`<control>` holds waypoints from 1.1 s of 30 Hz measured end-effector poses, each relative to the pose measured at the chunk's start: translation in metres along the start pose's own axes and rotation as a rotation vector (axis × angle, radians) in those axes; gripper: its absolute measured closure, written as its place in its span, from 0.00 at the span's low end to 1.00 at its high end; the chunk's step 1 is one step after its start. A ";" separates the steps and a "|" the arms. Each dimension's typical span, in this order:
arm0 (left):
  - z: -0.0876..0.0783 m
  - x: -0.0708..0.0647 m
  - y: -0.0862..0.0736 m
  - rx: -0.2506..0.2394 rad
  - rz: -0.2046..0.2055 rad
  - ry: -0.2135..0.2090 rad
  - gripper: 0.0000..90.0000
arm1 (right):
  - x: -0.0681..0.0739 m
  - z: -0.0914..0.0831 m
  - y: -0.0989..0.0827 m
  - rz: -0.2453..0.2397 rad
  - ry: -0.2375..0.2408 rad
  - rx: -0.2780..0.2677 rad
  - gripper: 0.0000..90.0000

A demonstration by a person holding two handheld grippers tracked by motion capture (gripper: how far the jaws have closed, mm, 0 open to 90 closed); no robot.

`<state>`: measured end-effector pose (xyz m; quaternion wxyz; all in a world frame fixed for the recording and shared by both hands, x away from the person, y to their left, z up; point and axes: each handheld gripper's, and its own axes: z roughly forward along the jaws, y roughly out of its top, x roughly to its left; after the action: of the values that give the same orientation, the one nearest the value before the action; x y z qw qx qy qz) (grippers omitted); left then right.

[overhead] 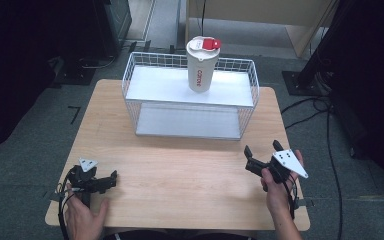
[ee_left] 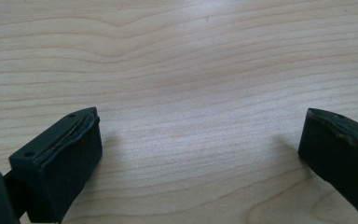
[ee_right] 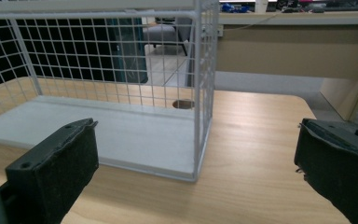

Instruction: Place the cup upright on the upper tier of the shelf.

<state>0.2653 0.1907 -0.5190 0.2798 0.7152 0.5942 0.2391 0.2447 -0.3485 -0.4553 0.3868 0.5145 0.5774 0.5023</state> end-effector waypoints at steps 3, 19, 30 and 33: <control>0.000 0.000 0.000 0.000 0.000 0.000 0.00 | -0.006 -0.004 -0.006 0.006 -0.017 0.011 0.00; 0.000 0.000 0.000 0.000 0.000 0.000 0.00 | -0.035 -0.025 -0.029 0.011 -0.081 0.066 0.00; 0.000 0.000 0.000 0.000 0.000 0.000 0.00 | -0.052 -0.040 -0.045 0.004 -0.124 0.111 0.00; 0.000 0.000 0.000 0.000 0.000 0.000 0.00 | -0.057 -0.044 -0.049 0.008 -0.137 0.121 0.00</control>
<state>0.2653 0.1907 -0.5190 0.2797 0.7152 0.5942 0.2391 0.2015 -0.4109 -0.4985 0.3914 0.5726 0.5768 0.4316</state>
